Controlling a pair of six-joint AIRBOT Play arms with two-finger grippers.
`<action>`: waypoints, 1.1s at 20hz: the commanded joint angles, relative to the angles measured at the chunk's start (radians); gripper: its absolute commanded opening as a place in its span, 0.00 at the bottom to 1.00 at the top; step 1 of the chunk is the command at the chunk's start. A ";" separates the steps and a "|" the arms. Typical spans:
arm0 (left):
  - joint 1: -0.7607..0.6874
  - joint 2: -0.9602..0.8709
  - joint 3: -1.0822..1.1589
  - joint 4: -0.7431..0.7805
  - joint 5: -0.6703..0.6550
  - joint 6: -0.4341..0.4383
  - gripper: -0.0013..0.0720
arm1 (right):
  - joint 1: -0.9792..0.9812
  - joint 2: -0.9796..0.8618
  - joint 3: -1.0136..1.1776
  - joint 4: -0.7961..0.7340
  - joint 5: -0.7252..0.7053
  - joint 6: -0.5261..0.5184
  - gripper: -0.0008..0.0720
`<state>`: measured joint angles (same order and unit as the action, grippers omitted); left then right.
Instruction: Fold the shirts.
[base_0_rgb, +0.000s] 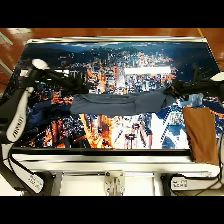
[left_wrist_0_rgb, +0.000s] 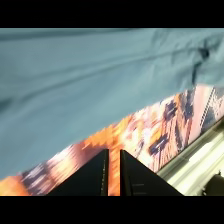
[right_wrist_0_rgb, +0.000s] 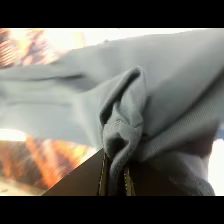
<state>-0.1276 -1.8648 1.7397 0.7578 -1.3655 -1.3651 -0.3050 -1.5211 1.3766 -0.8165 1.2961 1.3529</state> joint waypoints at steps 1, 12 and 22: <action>-0.226 -0.025 0.001 0.000 0.229 0.002 0.16 | -0.001 0.182 0.002 -0.003 0.124 0.071 0.10; -0.648 -0.246 0.001 -0.529 0.580 0.018 0.07 | -0.001 0.478 0.002 -0.058 0.280 0.263 0.10; -0.219 -0.045 0.001 -0.359 0.480 0.081 0.07 | 0.370 0.279 0.002 -0.223 0.036 0.268 0.10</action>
<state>-0.4938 -1.9976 1.7397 0.3050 -0.8448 -1.2991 -0.0700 -1.1545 1.3777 -1.0111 1.4776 1.6203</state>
